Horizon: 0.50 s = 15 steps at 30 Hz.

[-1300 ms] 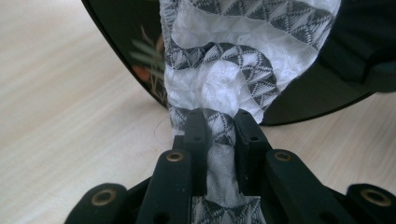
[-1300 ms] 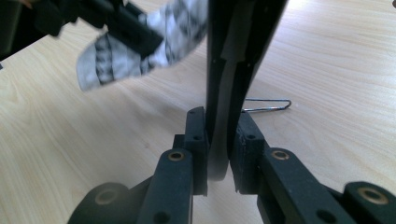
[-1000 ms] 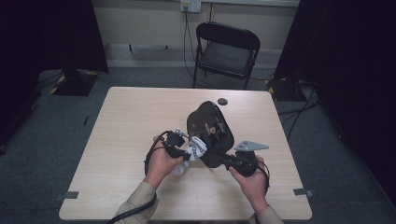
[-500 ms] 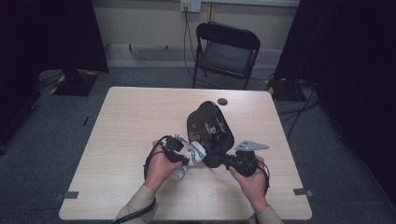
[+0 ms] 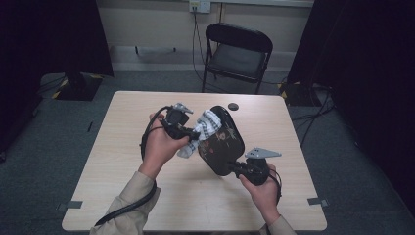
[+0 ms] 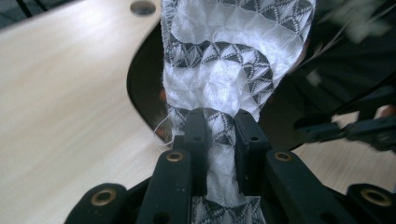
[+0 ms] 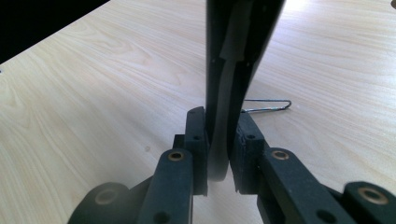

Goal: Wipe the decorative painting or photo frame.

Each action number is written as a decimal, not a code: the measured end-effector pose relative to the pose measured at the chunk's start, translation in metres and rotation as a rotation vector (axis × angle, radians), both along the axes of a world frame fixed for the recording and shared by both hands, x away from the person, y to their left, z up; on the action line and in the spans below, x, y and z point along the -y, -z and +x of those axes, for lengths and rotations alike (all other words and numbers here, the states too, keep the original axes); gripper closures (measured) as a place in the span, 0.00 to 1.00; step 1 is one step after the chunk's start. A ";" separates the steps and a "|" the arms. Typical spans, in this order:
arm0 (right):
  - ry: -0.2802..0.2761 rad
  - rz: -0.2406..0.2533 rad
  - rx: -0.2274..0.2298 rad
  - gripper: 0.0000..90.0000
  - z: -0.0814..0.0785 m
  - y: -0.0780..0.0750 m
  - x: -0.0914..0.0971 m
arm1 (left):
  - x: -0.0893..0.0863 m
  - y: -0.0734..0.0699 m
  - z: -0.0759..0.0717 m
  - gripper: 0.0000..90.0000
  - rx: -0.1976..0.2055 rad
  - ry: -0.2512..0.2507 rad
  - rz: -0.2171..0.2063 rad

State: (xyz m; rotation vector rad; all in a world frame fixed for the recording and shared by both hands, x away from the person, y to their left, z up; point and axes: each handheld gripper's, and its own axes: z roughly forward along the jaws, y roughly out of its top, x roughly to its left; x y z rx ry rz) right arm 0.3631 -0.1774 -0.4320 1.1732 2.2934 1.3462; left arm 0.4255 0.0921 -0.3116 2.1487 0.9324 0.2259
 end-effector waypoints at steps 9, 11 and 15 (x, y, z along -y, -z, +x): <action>0.001 -0.002 0.000 0.88 0.002 0.000 -0.002 | 0.018 -0.016 0.003 0.87 0.017 0.035 0.020; 0.003 0.000 -0.002 0.88 0.001 0.000 -0.002 | 0.019 -0.006 0.003 0.87 0.000 0.037 0.024; 0.005 -0.002 -0.002 0.88 0.001 0.000 -0.003 | 0.017 0.011 0.004 0.87 -0.028 0.031 0.030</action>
